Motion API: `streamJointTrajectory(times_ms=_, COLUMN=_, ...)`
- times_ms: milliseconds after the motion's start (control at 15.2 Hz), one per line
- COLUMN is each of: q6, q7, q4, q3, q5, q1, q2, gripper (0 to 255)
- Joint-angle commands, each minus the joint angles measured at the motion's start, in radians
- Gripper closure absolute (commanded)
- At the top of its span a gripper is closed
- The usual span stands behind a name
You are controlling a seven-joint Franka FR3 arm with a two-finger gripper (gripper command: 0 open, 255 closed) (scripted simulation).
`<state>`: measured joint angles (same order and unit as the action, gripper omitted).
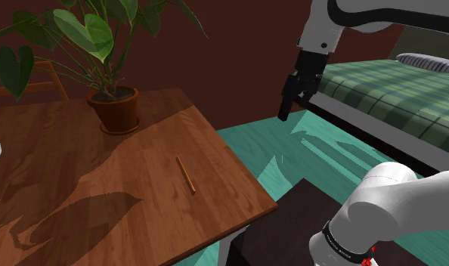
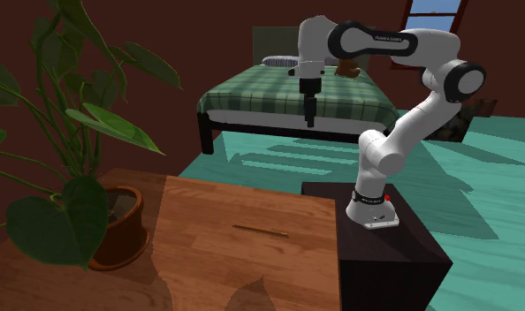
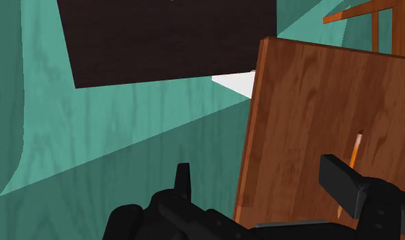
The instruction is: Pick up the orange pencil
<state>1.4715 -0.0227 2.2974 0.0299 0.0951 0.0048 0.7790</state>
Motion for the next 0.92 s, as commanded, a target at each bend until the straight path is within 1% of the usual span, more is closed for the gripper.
streamJointTrajectory(times_ms=0, q6=0.0, q7=0.0, q4=0.0, q3=0.0, q5=0.0, q1=0.0, q2=0.0, gripper=0)
streamJointTrajectory(times_ms=462, q6=0.136, q7=-0.197, q4=0.025, q3=-0.191, q5=0.048, q1=0.026, q2=-0.098, gripper=0)
streamJointTrajectory(times_ms=858, q6=0.248, q7=-0.374, q4=-0.012, q3=-0.35, q5=0.048, q1=0.034, q2=-0.249, gripper=0)
